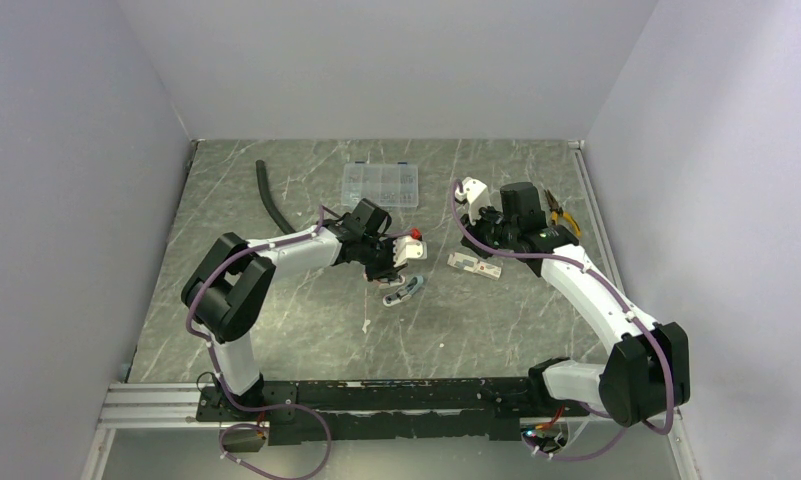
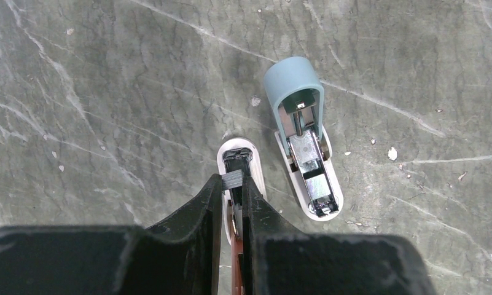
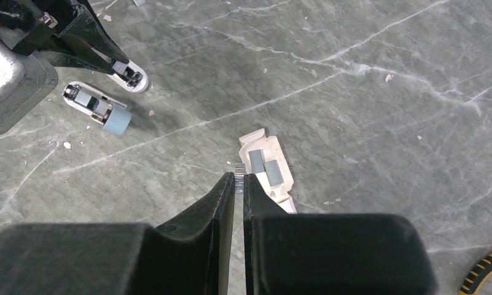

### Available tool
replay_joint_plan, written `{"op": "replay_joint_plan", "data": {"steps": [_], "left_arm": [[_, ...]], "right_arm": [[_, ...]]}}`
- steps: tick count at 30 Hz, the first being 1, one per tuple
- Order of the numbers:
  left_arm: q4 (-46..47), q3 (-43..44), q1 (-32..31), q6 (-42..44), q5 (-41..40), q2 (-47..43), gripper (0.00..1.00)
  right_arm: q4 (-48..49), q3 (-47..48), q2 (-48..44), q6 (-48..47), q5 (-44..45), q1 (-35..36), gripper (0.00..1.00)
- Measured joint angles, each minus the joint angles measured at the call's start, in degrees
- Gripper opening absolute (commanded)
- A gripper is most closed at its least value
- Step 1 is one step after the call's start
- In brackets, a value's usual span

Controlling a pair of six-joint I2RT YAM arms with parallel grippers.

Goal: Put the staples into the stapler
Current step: Install the staple into the stapler.

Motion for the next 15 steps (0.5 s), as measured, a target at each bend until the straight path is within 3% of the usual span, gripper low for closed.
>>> {"op": "replay_joint_plan", "data": {"steps": [15], "left_arm": [[0.02,-0.02,0.0,0.2,-0.02,0.85,0.03]], "right_arm": [[0.0,0.0,0.0,-0.02,0.0,0.0,0.12]]}}
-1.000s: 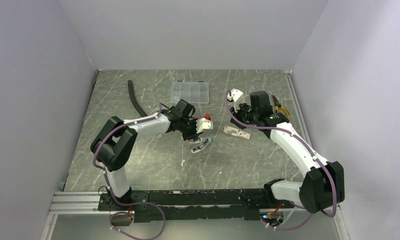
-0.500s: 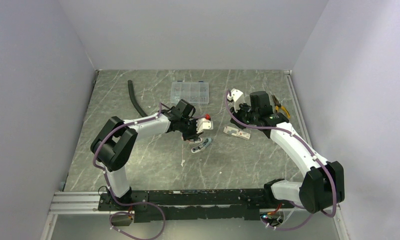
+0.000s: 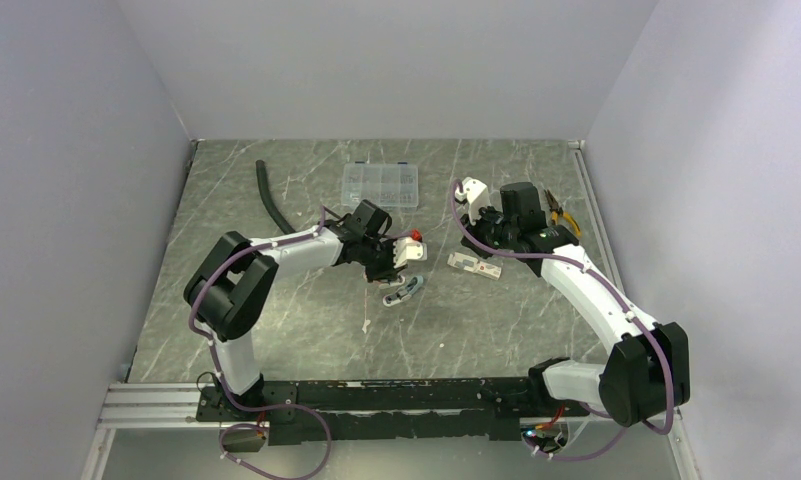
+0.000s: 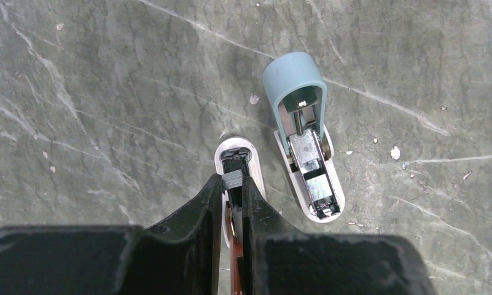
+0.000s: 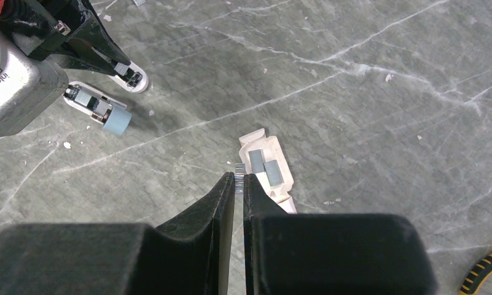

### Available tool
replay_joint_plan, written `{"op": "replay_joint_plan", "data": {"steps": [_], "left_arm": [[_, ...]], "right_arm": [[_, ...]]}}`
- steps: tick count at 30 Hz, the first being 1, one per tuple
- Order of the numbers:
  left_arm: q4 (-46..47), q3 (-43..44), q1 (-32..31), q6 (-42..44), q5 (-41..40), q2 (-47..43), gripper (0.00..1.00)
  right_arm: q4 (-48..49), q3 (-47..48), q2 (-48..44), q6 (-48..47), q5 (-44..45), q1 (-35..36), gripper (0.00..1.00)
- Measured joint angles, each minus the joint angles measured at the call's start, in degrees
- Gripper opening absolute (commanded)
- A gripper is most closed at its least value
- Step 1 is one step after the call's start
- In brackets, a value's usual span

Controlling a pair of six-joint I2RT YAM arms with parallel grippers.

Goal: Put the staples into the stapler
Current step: Install the staple into the stapler.

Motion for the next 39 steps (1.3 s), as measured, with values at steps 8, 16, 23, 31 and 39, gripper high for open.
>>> {"op": "replay_joint_plan", "data": {"steps": [8,16,23,31,39], "left_arm": [[0.0,0.0,0.0,0.07,0.0,0.0,0.03],[-0.04,0.0,0.0,0.81,-0.07,0.13,0.06],[0.0,0.02,-0.04,0.96,-0.48,0.83,0.11],[0.02,0.02,-0.11,1.03,-0.55,0.85,0.12],[-0.11,0.15,-0.17,1.05,-0.85,0.85,0.05]], "right_arm": [[-0.02,0.0,0.0,0.0,0.0,0.0,0.12],[-0.02,0.0,0.0,0.0,0.0,0.0,0.12],[-0.04,0.0,0.02,0.02,0.0,0.0,0.12],[-0.07,0.0,0.24,0.0,0.0,0.0,0.12],[-0.13,0.0,0.26,0.0,0.0,0.0,0.12]]}}
